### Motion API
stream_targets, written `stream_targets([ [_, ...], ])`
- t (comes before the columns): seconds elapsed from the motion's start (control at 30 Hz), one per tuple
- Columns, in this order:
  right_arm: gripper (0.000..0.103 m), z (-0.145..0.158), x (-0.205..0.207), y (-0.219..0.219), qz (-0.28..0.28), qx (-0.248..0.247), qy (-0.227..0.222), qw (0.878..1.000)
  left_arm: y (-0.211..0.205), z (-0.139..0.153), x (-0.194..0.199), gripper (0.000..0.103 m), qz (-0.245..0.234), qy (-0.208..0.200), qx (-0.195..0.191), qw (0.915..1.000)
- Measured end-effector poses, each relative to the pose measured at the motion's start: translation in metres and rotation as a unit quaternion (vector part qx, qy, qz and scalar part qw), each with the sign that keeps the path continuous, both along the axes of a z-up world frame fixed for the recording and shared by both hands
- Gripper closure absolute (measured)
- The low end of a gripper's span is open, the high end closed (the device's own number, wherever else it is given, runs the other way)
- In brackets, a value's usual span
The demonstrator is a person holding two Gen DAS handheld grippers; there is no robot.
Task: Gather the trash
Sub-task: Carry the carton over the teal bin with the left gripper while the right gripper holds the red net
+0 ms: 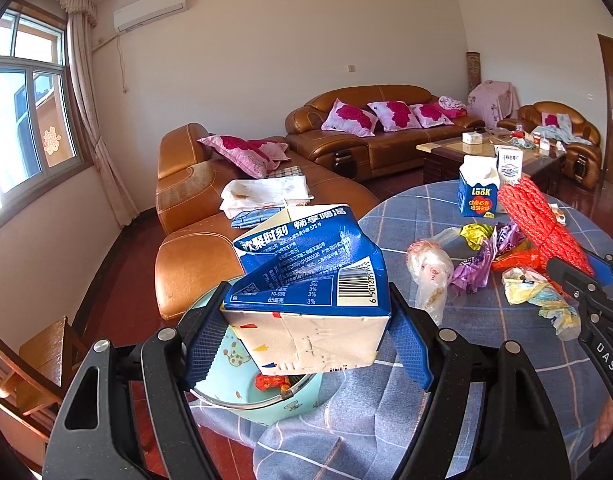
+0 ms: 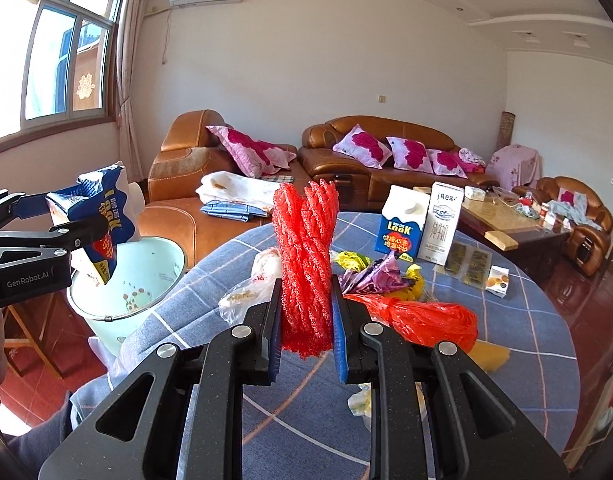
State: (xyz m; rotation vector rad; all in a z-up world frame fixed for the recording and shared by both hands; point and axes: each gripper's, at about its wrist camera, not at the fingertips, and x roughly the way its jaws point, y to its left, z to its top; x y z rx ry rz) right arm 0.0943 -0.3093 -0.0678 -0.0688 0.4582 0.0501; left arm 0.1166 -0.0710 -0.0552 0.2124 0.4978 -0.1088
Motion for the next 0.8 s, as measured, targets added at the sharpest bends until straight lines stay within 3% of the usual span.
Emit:
stream_targets([
  [0.8, 0.082, -0.010, 0.028, 0.032, 0.041, -0.005, 0.011, 0.999, 0.043, -0.004, 0.020, 0.030, 0.063, 0.008, 0.013, 0.9979],
])
